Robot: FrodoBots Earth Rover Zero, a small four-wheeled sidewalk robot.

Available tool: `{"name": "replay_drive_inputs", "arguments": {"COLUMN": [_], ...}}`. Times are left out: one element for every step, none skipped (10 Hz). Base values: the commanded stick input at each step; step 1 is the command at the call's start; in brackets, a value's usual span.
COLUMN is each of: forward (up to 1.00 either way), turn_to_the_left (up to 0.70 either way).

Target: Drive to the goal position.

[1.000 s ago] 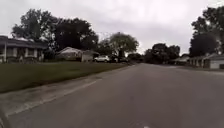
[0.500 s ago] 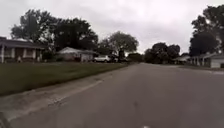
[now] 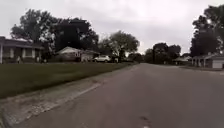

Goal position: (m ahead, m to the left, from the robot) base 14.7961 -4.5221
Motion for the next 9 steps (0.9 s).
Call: {"name": "replay_drive_inputs", "arguments": {"forward": [0.70,0.70,0.70,0.70,0.70,0.70,0.70,0.70,0.70], "turn_to_the_left": [-0.35,-0.33,-0.10,0.00,0.00,0.00,-0.29,-0.35,-0.35]}}
